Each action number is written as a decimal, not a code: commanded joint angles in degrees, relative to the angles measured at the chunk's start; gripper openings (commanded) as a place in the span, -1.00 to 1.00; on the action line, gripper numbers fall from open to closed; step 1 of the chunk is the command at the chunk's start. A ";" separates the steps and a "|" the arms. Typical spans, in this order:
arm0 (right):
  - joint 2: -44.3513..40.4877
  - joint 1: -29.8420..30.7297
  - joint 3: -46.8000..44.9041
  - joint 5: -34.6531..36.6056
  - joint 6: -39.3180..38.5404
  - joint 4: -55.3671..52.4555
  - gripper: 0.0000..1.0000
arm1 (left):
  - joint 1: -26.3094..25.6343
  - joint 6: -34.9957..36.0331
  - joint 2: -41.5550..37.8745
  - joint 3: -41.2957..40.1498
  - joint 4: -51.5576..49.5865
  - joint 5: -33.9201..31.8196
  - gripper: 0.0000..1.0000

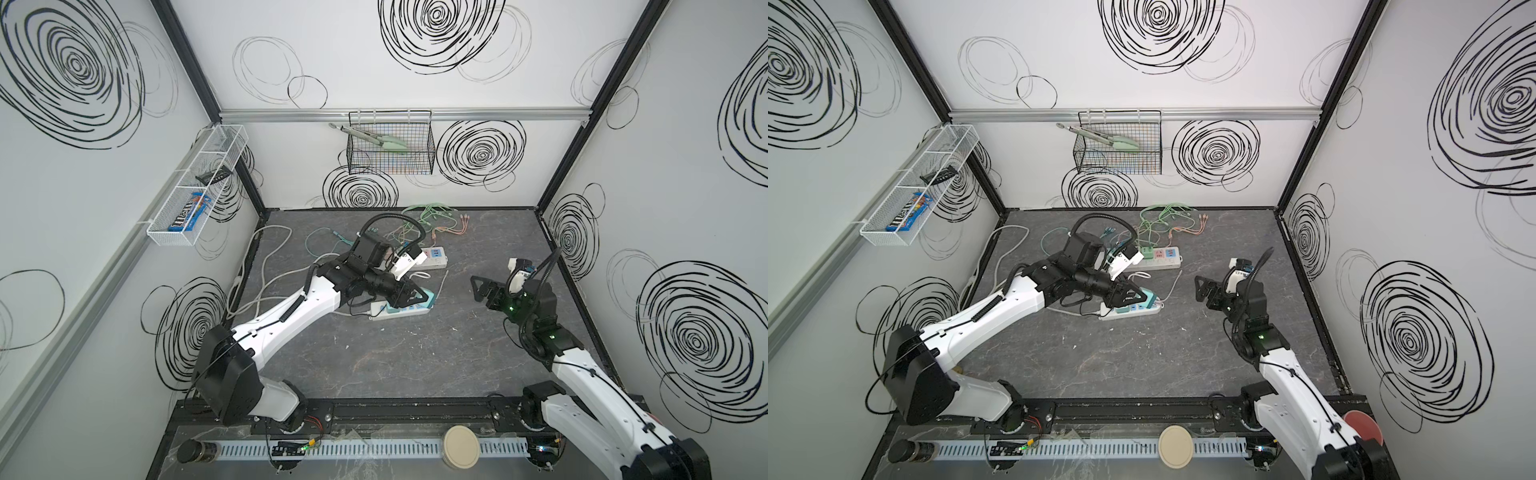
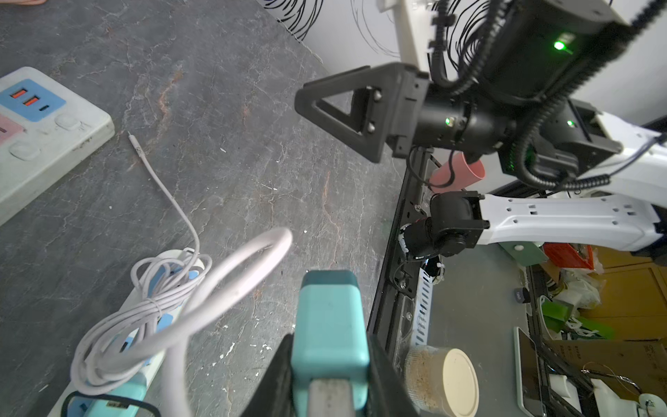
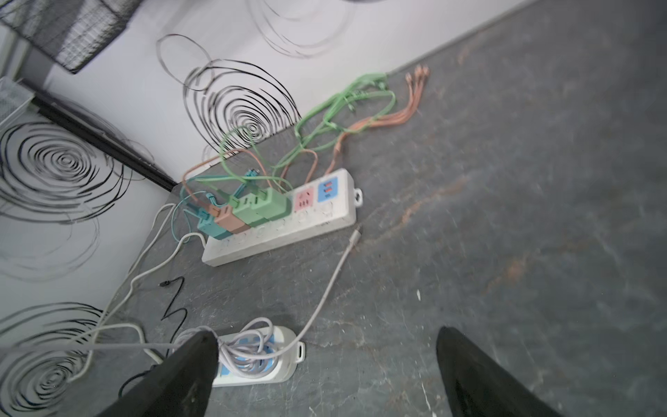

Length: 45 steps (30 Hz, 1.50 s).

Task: Insert plugs into power strip
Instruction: Pass the plug, then pick up the power cord from the center of the table.

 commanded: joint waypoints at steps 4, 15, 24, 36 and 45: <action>9.74 -0.38 2.20 -12.75 26.88 -1.23 0.95 | -0.40 2.50 -1.64 -1.13 0.98 1.92 -1.00; 17.59 10.40 -1.02 -8.57 46.14 9.13 0.97 | -0.93 2.84 -1.31 -1.08 1.69 4.45 -1.00; 25.77 15.86 1.56 -6.39 50.63 13.47 0.46 | -1.19 2.93 -1.73 -1.75 1.68 5.04 -1.00; 34.87 17.48 4.90 -3.29 48.56 19.38 0.26 | -1.55 3.36 -2.04 -2.72 1.75 5.37 -1.00; 41.26 17.74 6.81 -2.93 49.11 24.03 0.18 | -1.57 4.10 -2.08 -2.73 0.98 5.09 -1.00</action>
